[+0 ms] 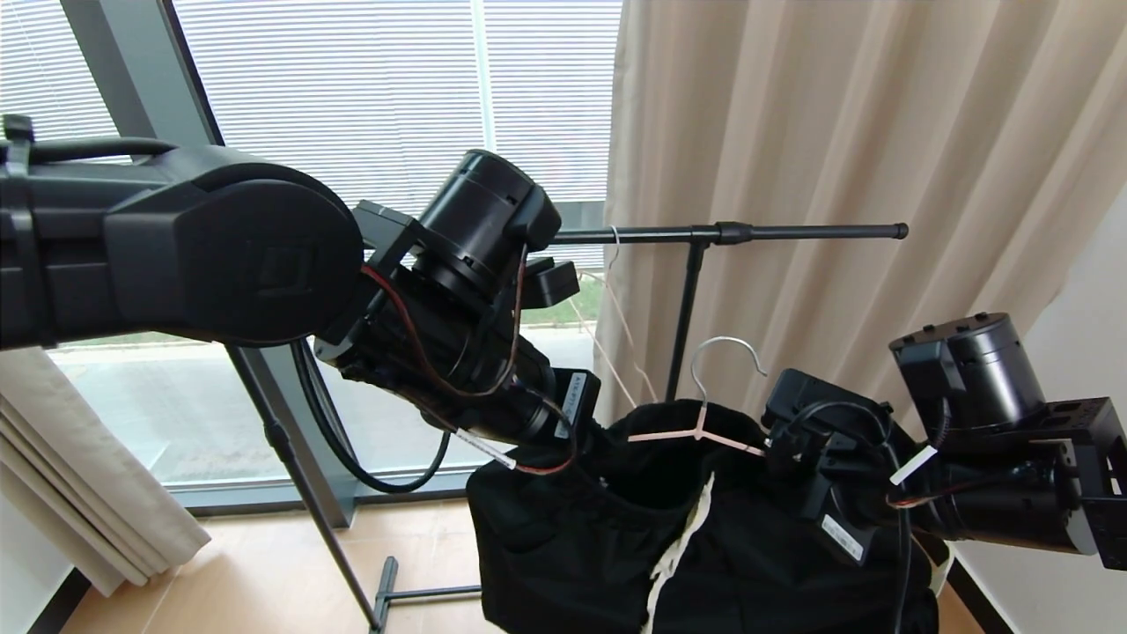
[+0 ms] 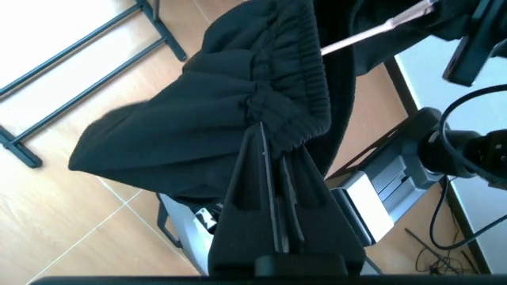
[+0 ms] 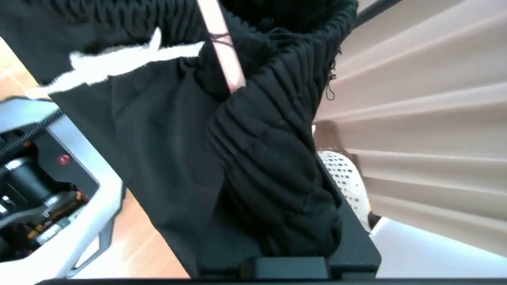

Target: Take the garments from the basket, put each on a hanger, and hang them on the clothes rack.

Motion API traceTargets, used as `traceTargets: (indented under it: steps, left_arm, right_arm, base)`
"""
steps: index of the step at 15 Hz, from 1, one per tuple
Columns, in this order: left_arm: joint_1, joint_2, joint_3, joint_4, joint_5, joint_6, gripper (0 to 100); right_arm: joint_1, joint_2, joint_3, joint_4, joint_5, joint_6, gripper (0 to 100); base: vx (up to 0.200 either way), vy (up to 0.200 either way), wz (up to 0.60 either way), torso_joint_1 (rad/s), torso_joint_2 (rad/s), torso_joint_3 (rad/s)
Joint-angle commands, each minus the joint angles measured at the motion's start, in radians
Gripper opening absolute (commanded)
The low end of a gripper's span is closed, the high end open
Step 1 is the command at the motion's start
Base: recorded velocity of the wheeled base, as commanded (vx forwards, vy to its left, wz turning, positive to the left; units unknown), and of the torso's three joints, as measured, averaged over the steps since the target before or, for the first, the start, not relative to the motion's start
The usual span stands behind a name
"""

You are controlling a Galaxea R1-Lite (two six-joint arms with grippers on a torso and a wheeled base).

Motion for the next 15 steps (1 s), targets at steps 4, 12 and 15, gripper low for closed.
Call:
traceTargets:
  steps: [4, 12, 15]
  left_arm:
    - [-0.042, 0.002, 0.048, -0.001, 0.006, 0.004, 0]
    - [-0.058, 0.008, 0.071, -0.008, 0.072, 0.028, 0]
    - [-0.060, 0.009, 0.063, -0.013, 0.095, 0.027, 100]
  right_arm:
    - [0.046, 0.021, -0.010, -0.074, 0.001, 0.121, 0]
    - [0.061, 0.016, -0.004, -0.138, 0.048, 0.202, 0]
    - [0.075, 0.011, 0.005, -0.138, 0.068, 0.202, 0]
  base:
    - [0.000, 0.000, 0.00, 0.000, 0.00, 0.000]
    - [0.000, 0.000, 0.00, 0.000, 0.00, 0.000]
    - [0.000, 0.000, 0.00, 0.000, 0.00, 0.000]
